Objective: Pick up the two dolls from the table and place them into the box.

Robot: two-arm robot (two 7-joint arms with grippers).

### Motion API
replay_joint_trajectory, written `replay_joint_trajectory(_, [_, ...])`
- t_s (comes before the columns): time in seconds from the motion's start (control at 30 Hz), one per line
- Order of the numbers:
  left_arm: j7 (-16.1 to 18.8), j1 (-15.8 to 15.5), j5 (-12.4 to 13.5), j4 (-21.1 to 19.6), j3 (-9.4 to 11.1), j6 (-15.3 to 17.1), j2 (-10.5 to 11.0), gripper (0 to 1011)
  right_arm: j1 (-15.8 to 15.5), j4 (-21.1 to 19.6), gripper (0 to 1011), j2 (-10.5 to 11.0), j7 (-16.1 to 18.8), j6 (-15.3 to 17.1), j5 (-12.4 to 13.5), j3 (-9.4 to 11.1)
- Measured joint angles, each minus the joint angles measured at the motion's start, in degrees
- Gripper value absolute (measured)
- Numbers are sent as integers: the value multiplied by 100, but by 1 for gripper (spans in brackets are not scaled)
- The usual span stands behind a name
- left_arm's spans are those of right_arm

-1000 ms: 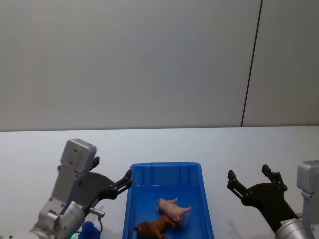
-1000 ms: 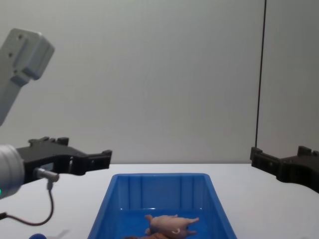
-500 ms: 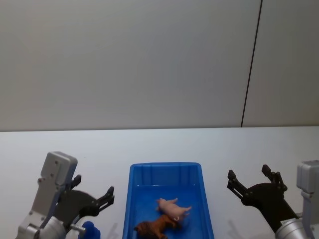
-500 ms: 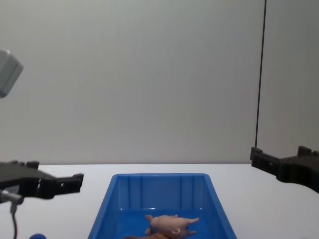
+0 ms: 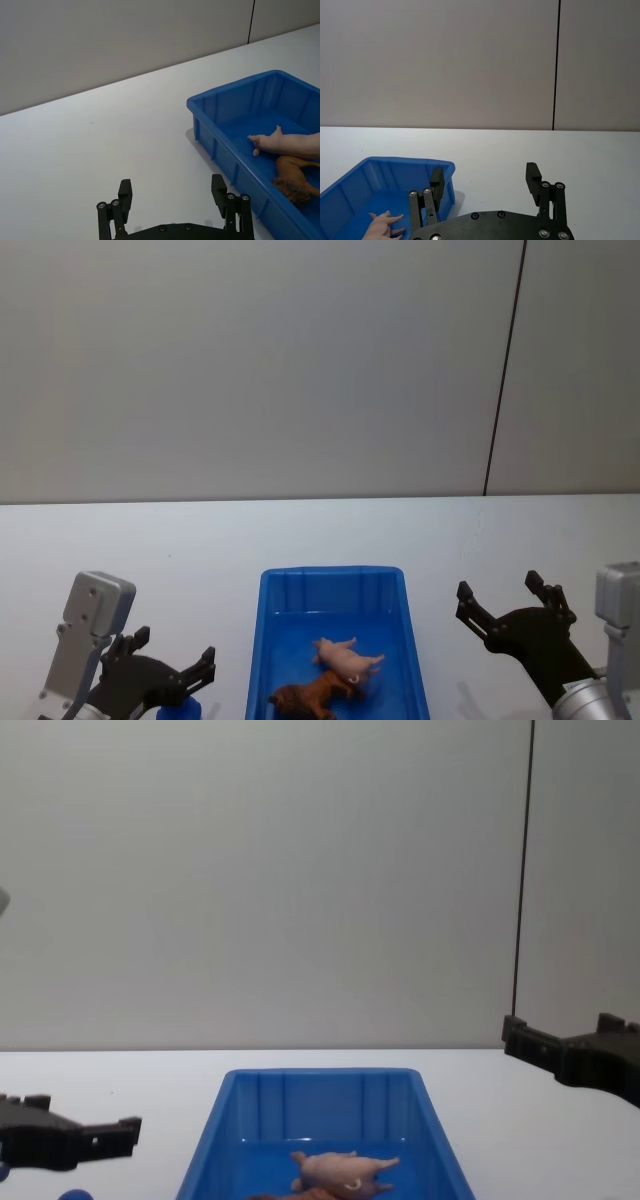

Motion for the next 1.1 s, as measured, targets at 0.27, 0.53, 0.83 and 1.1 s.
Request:
replay_joint_trajectory(0.27, [-150, 49, -121, 162, -16, 27, 6, 1002, 0, 0, 1001, 0, 0, 0, 0, 0])
replay_joint_trajectory(0.53, [-316, 46, -178, 378, -17, 38, -35, 970, 0, 0, 1001, 0, 0, 0, 0, 0])
replay_joint_trajectory(0.83, [-522, -3, -183, 609, -13, 74, -86, 745, 0, 0, 1001, 0, 0, 0, 0, 0])
replay_joint_trajectory(1.1, [-652, -33, -178, 744, -10, 77, -118, 468, 0, 0, 1001, 0, 0, 0, 0, 0])
